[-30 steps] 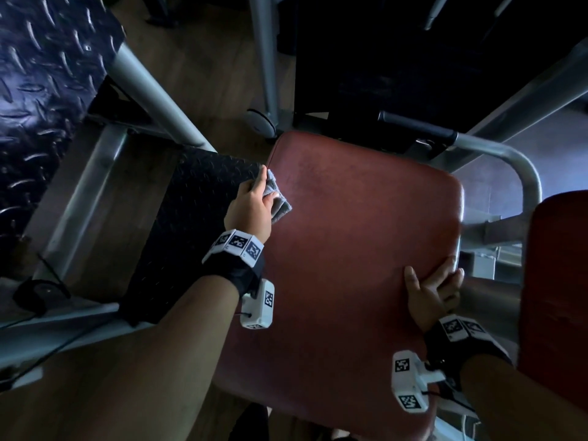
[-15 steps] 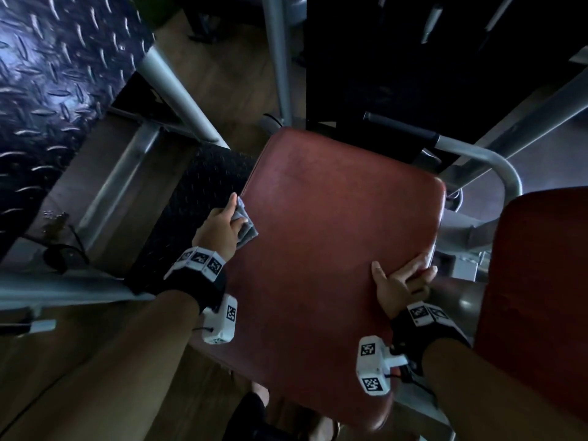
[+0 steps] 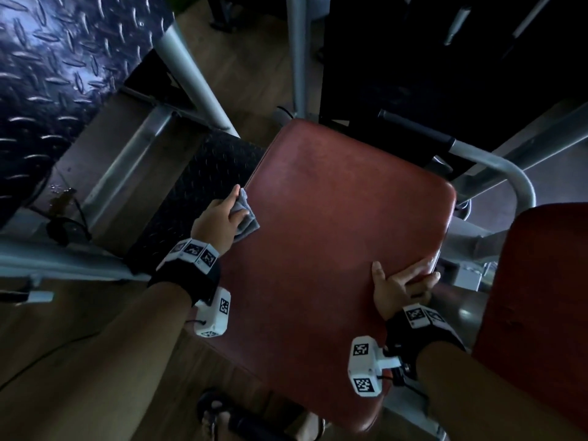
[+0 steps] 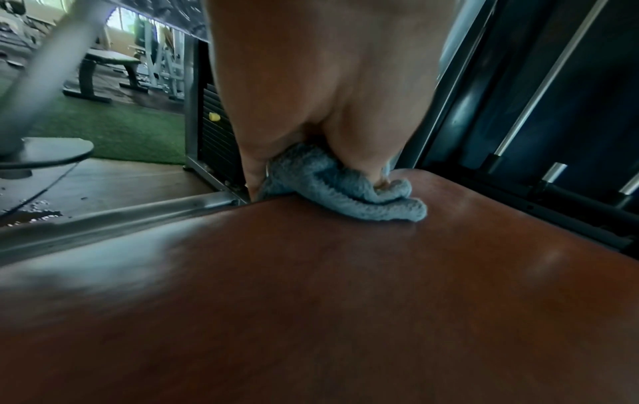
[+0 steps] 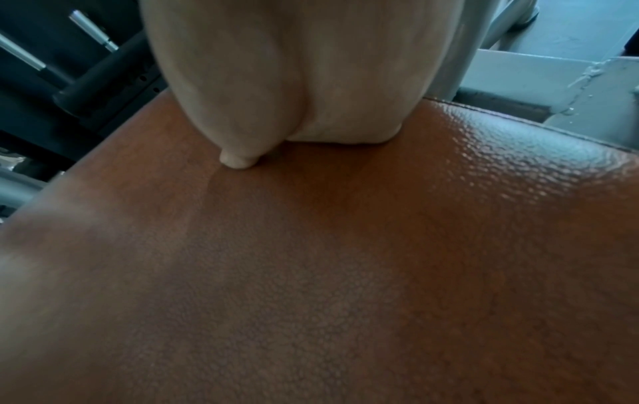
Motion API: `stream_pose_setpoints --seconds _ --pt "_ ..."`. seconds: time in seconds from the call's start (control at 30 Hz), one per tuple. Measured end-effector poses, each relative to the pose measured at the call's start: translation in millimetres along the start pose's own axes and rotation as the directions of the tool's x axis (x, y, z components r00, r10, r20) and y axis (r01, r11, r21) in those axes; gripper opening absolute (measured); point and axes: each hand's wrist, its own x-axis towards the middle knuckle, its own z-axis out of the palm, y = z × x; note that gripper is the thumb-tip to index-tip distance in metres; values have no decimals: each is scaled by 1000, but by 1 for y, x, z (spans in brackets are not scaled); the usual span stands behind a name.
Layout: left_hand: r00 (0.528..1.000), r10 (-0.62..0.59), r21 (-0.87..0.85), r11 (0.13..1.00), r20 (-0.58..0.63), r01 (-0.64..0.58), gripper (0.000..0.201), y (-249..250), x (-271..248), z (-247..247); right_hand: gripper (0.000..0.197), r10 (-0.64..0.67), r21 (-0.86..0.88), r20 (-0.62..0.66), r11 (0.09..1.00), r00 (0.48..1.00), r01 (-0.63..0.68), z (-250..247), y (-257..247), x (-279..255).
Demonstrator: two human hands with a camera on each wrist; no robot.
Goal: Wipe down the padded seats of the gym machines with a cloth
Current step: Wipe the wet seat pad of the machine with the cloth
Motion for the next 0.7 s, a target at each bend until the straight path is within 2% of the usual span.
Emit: stream_pose_setpoints --seconds 0.13,0.27,0.43,0.7 --pt "1000 -9 28 1000 20 8 55 -16 -15 -1 98 -6 7 -21 1000 1000 6 3 -1 -2" --pt "999 -36 24 999 35 35 55 -12 -7 1 99 -7 2 -58 1000 998 7 6 0 -1" --pt "999 -7 -27 1000 48 9 56 -11 -1 2 98 -15 -23 -58 1000 998 13 5 0 -2" --pt "1000 1 -52 999 -3 -1 54 -34 -40 2 97 -22 -13 -52 1000 998 21 5 1 -1"
